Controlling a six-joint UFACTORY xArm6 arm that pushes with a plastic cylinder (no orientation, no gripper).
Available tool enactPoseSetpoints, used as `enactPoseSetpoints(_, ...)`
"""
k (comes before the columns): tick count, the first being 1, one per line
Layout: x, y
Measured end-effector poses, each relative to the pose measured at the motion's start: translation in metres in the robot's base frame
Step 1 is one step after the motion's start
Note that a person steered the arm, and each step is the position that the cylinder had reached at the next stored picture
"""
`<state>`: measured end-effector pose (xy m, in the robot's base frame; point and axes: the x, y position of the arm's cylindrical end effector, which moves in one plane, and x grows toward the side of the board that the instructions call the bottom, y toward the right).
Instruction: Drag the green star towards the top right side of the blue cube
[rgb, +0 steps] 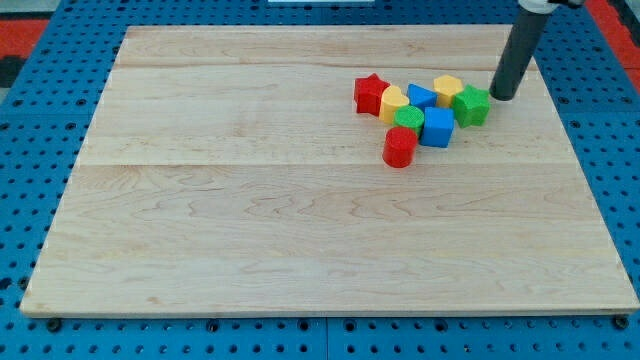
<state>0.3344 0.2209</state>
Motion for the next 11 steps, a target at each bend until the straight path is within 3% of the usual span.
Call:
enactPoseSetpoints(3, 0.028, -0.02)
enactPoseSetpoints(8, 0.041, -0.176)
enactPoseSetpoints(9, 0.041, -0.179)
enactPoseSetpoints(10, 0.023, -0.073)
enactPoseSetpoints(11, 0.032, -0.058)
